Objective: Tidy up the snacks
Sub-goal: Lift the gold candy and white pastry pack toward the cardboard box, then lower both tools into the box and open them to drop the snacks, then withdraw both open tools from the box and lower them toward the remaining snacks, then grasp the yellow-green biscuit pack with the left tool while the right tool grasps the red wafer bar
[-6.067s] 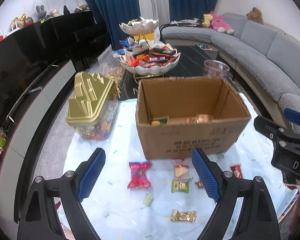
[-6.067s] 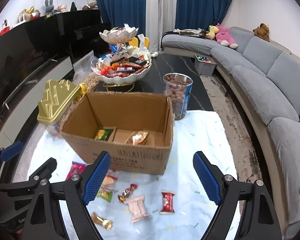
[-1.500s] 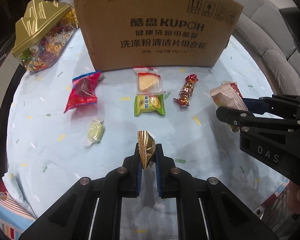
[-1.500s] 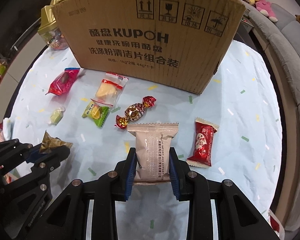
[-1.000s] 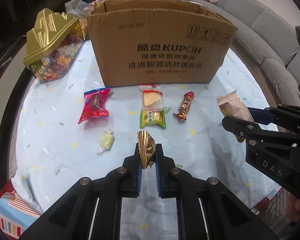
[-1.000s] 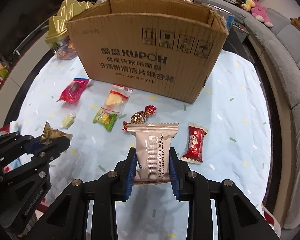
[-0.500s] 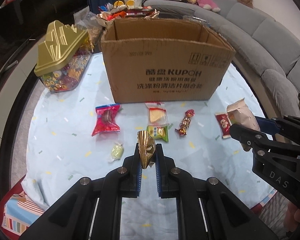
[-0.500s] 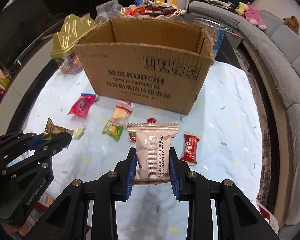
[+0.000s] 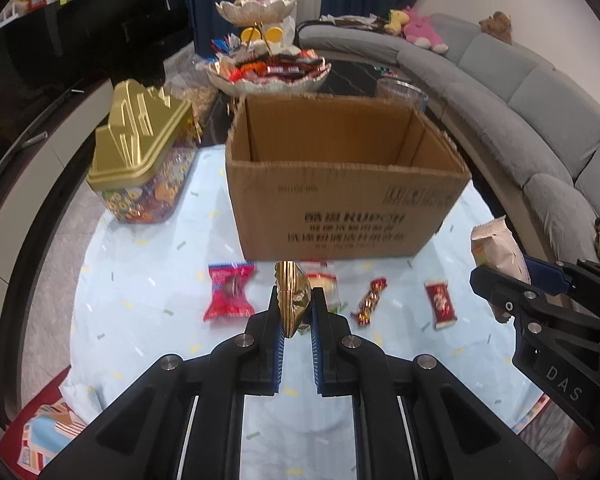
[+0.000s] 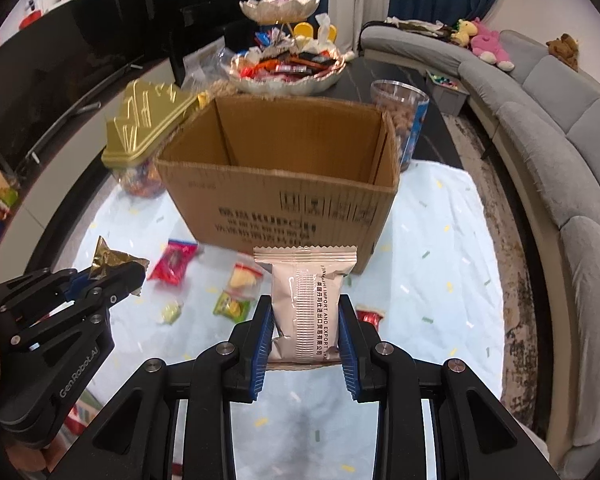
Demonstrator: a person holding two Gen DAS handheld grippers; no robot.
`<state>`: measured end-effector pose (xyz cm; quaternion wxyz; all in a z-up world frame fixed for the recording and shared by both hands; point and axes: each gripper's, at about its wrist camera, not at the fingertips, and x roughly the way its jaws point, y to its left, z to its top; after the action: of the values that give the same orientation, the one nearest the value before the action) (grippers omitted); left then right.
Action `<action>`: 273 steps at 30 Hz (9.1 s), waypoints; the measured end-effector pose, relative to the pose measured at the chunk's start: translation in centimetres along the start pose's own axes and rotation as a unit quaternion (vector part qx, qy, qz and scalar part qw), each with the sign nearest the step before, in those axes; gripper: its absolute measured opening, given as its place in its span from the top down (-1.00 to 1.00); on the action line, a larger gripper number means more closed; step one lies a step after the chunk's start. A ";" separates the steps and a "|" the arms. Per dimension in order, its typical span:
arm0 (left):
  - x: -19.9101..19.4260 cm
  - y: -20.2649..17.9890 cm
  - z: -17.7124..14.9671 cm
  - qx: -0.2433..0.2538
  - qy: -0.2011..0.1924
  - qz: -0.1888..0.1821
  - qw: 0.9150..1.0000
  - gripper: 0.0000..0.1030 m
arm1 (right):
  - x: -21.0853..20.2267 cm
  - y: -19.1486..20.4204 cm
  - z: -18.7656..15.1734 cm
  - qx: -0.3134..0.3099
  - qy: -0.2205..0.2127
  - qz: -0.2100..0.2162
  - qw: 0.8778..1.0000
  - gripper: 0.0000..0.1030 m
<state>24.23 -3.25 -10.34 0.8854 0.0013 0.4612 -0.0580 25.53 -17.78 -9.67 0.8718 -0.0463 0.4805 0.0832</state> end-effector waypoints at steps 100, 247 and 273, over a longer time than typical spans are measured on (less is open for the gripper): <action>10.0 1.3 14.8 -0.010 -0.019 0.020 1.000 0.59 | 8.4 -2.6 12.9 0.041 -0.024 -0.041 0.998 0.25; 13.6 -2.5 -5.6 0.038 -0.014 0.014 0.999 -0.48 | 12.4 -6.8 -6.2 0.059 -0.072 -0.081 0.992 -0.62; 14.2 -3.3 -7.1 0.050 -0.008 0.005 0.999 0.34 | 14.7 -7.4 -7.6 0.065 -0.032 -0.057 0.996 0.13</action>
<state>26.19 -7.60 -25.86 0.8882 0.0471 0.4505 -0.0768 28.28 -24.76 -26.13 0.8911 -0.0140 0.4536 0.0032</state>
